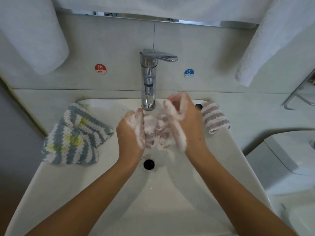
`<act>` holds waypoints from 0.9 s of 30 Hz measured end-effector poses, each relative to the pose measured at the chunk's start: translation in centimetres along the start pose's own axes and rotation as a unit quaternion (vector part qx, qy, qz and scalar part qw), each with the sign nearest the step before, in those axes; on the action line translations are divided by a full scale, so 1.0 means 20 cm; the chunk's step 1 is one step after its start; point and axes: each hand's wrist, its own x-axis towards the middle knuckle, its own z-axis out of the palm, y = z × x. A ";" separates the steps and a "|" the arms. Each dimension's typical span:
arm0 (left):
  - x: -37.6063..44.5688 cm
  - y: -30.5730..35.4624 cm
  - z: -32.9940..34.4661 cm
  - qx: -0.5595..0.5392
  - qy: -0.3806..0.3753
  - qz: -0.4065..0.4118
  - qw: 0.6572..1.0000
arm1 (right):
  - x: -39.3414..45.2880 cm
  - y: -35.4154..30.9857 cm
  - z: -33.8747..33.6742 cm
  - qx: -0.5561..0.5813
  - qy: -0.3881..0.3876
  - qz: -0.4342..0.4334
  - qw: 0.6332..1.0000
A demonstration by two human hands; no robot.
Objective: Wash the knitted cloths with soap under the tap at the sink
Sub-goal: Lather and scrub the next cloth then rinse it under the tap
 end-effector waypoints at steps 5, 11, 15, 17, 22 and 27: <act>-0.02 0.04 0.02 -0.088 -0.065 -0.150 0.983 | 0.18 -0.11 -0.11 -0.069 0.097 -0.060 0.991; -0.02 0.04 0.03 -0.066 -0.055 -0.102 0.991 | 0.36 -0.15 -0.12 -0.199 0.098 -0.150 0.964; -0.04 0.07 0.03 -0.035 -0.058 -0.104 0.992 | 0.41 -0.14 -0.09 -0.248 0.111 -0.180 0.945; -0.03 0.06 0.03 -0.030 -0.065 -0.105 0.992 | 0.43 -0.13 -0.09 -0.252 0.109 -0.179 0.945; -0.03 0.05 0.04 0.019 -0.064 -0.087 0.994 | 0.44 -0.15 -0.10 -0.265 0.112 -0.190 0.939; -0.03 0.04 0.04 -0.011 -0.093 -0.153 0.984 | 0.49 -0.20 -0.10 -0.274 0.113 -0.177 0.939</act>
